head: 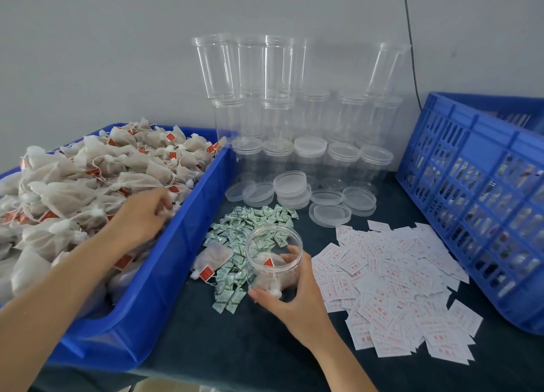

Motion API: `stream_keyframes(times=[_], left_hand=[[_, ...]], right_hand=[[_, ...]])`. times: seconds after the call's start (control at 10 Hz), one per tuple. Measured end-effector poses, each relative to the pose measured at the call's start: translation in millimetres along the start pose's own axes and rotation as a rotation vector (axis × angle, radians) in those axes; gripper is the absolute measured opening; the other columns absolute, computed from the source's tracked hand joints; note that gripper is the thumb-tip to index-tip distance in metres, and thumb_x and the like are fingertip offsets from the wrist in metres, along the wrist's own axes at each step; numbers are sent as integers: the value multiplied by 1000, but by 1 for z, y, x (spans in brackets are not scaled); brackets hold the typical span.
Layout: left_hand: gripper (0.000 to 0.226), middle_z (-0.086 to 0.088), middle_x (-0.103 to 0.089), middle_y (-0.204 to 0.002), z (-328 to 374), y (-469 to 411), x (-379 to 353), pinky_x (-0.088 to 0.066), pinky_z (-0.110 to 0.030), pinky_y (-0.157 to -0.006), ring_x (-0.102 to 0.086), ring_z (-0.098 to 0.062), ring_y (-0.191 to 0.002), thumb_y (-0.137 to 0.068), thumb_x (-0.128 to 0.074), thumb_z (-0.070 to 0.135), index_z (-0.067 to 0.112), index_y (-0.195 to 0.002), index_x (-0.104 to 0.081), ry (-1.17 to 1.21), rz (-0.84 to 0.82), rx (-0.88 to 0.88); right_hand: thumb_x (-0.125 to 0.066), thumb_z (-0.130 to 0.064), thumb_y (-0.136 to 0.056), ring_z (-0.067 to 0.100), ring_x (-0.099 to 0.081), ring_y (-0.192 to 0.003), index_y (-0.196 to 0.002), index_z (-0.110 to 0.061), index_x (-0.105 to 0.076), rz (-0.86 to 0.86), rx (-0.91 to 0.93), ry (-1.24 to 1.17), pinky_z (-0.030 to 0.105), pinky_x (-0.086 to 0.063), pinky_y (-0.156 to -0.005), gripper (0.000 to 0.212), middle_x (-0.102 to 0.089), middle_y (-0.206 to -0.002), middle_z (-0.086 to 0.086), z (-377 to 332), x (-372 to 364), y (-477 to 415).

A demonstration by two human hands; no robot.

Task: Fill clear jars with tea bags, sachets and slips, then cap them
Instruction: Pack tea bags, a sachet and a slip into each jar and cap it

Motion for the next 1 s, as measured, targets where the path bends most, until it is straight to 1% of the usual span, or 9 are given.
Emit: stream_keyframes(times=[0.1,0.2,0.3,0.5,0.6,0.7,0.8,0.9,1.0], left_hand=[[10,-3,-60,-85,21,6,35,-45,-22,-55,-63,-16,-67,-88,-62,4,13,-90,-56,317,206,-52],[17,-2,-61,-88,64,22,47,-53,-13,-52,-67,-7,-59,-84,-62,-8,9,-83,-58,707,133,-128],[19,-10,-63,-84,111,42,39,-56,-17,-57,-67,-9,-58,-81,-60,-16,3,-78,-60,884,-30,-225],[15,-4,-66,-86,146,64,-20,-57,-22,-64,-68,-14,-65,-82,-69,-2,9,-90,-63,695,-363,-315],[16,0,-68,-91,127,53,-16,-58,-23,-63,-68,-15,-68,-82,-74,12,16,-95,-65,680,-291,-292],[13,-2,-69,-87,89,29,9,-59,-23,-61,-69,-14,-68,-87,-64,1,14,-89,-65,704,-119,-202],[22,1,-65,-89,42,10,11,-54,-28,-68,-66,-18,-79,-87,-57,-6,16,-85,-61,388,-66,-119],[22,-2,-61,-94,2,-1,-10,-50,-35,-74,-61,-22,-90,-90,-51,-4,17,-86,-58,197,-180,-3],[12,-11,-61,-106,-29,5,-29,-51,-41,-77,-60,-28,-97,-96,-48,6,11,-103,-57,162,-308,134]], right_hand=[[-88,-64,-60,3,-58,-118,-134,-56,-33,-5,-4,-4,28,-51,-94,93,-58,-126,-23,2,-1,-1],[-88,-63,-61,2,-61,-111,-131,-58,-34,-2,0,-3,21,-51,-89,89,-61,-118,-23,2,-2,-2],[-89,-62,-61,2,-62,-110,-131,-59,-34,-1,6,-9,18,-51,-88,89,-62,-116,-21,1,-2,-1],[-90,-56,-63,8,-66,-97,-129,-52,-40,0,16,-29,24,-54,-84,83,-64,-107,-5,2,-2,-1],[-90,-57,-63,8,-64,-108,-129,-54,-39,-1,10,-28,21,-52,-88,84,-64,-113,-14,3,-2,-2],[-89,-60,-63,4,-61,-114,-130,-55,-38,7,15,-23,15,-49,-90,84,-60,-124,-20,2,-1,-3],[-88,-63,-62,3,-61,-114,-131,-57,-37,7,7,-29,10,-47,-89,86,-58,-125,-23,3,-2,-3],[-88,-63,-62,3,-60,-115,-131,-57,-36,4,7,-30,11,-47,-90,86,-57,-126,-24,3,-2,-2],[-88,-63,-62,1,-59,-116,-129,-58,-36,6,6,-25,9,-45,-90,85,-56,-126,-26,2,-1,-1]])
Point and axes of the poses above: each hand's wrist, its own y-axis away from the middle knuckle, its own x-axis out of the back of the hand, z = x × y, the point moved 9 cm from there along -y, towards the middle knuckle
